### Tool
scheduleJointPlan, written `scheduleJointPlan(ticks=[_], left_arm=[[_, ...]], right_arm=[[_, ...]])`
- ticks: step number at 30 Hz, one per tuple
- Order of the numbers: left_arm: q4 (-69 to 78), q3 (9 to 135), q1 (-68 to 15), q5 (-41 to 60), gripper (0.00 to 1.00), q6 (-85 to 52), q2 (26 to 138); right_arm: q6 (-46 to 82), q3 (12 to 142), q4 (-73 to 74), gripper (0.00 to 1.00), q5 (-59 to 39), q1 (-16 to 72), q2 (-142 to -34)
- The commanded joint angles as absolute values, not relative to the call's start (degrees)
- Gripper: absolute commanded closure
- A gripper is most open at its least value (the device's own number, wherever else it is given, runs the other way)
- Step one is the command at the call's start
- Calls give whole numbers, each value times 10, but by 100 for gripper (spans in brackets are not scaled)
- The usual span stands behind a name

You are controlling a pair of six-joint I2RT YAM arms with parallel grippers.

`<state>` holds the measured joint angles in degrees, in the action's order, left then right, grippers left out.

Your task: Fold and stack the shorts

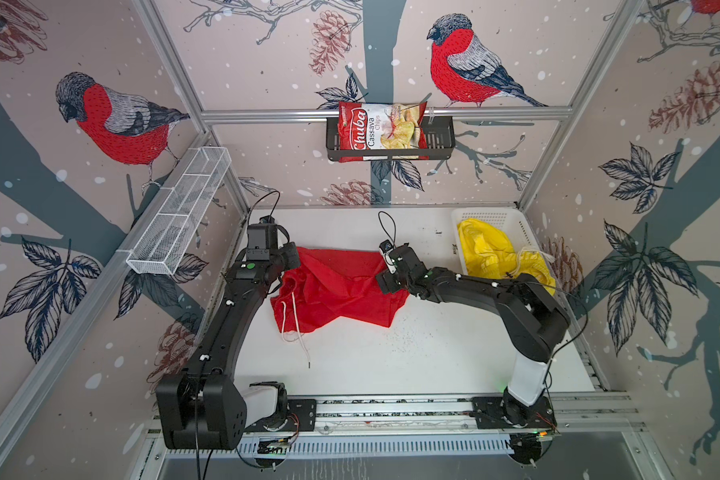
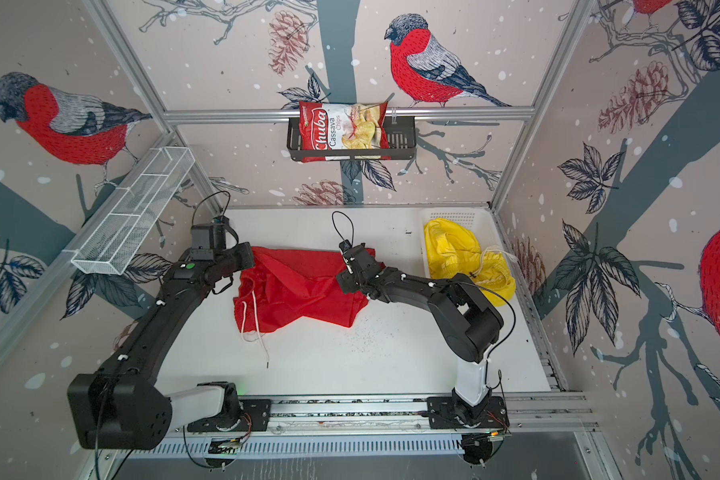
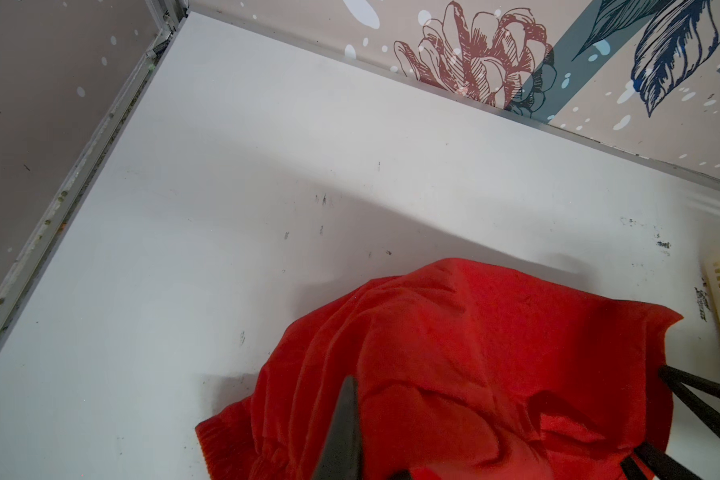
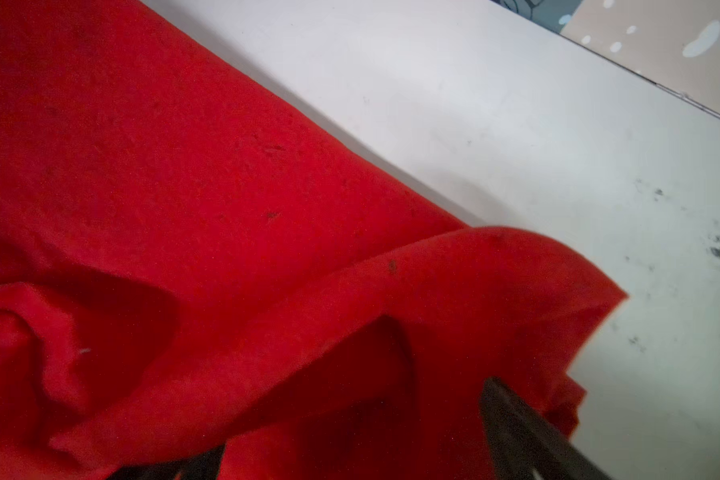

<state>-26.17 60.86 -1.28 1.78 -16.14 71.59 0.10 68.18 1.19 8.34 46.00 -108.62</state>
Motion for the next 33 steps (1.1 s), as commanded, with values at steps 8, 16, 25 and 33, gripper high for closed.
scheduleJointPlan(ticks=[8,16,25,33], left_arm=[[-254,607,5,29,100,-163,720],[-250,625,24,77,100,-189,707],[-176,695,24,248,100,-292,648],[-153,837,-51,280,100,-361,631]], right_arm=[[33,694,23,100,8,427,-1075],[133,603,4,100,-15,307,-868],[198,661,-70,100,65,266,-675],[191,825,-107,100,140,266,-582]])
